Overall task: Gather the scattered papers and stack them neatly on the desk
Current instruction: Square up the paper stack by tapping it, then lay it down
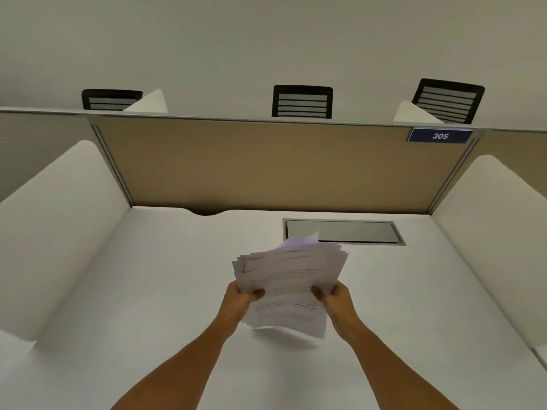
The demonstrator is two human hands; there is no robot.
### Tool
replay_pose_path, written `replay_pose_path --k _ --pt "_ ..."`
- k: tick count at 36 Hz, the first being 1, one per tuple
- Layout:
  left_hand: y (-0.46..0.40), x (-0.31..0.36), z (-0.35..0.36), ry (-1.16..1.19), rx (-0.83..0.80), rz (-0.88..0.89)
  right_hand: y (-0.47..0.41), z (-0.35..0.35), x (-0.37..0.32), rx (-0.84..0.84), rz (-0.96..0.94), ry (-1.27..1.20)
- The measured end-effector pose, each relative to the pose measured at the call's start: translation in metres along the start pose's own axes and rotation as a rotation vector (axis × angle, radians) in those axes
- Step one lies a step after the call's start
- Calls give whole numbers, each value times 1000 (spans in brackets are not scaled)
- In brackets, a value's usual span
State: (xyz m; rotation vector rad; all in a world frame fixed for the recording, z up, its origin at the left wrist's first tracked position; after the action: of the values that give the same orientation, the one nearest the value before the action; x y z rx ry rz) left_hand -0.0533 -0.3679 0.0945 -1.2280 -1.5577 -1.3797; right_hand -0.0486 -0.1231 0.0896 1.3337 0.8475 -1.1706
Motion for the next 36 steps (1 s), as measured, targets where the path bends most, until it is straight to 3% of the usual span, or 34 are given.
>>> replay_pose_path --k 15,36 --pt "3 -12 0 -112 -105 29 5 -11 18 -38 47 -6" --pt "-7 -8 7 -67 4 -5 -8 -5 19 12 -5 19"
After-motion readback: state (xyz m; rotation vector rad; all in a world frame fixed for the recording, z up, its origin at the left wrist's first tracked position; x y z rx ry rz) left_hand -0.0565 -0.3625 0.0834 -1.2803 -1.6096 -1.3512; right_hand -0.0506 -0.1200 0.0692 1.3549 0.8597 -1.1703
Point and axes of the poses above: each hand's wrist, its own y-axis away from the middle knuckle, its own z-axis out of the palm, x = y × z, the point moved 3 cm from there along -y, towards the middle knuckle, and after that the axes turned 11 degrees about -y, right-handed, at the moved point
